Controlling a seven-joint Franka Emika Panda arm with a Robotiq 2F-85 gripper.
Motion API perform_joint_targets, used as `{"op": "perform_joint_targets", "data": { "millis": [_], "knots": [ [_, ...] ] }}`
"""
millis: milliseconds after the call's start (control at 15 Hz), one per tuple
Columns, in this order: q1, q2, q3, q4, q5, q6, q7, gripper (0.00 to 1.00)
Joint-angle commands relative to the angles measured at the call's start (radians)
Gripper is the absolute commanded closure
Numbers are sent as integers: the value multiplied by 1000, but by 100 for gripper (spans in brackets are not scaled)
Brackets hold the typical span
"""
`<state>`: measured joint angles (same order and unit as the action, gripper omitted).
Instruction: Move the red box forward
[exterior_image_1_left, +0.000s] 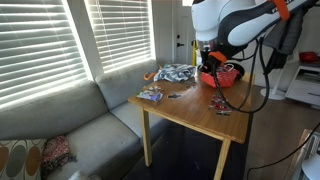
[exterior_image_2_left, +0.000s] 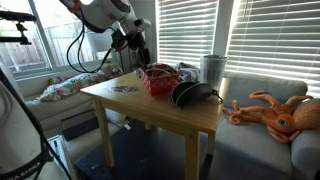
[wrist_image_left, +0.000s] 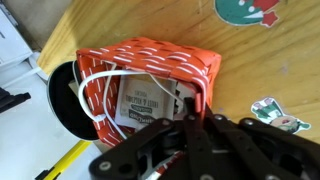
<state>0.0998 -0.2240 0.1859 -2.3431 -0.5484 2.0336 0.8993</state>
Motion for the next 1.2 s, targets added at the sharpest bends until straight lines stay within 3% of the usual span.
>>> {"op": "perform_joint_targets", "data": {
  "millis": [0, 67, 467, 733, 867, 1133],
  "knots": [
    [-22, -39, -10, -30, -22, 37, -38, 99],
    [-26, -40, -11, -31, -26, 47, -42, 73],
    [-18, -68, 7, -21, 1, 34, -58, 33],
    [1, -147, -6, -49, 109, 4, -170, 6],
    [-4, -197, -24, -66, 174, -2, -230, 0],
    [3, -321, -61, -104, 320, -53, -398, 0]
  ]
}}
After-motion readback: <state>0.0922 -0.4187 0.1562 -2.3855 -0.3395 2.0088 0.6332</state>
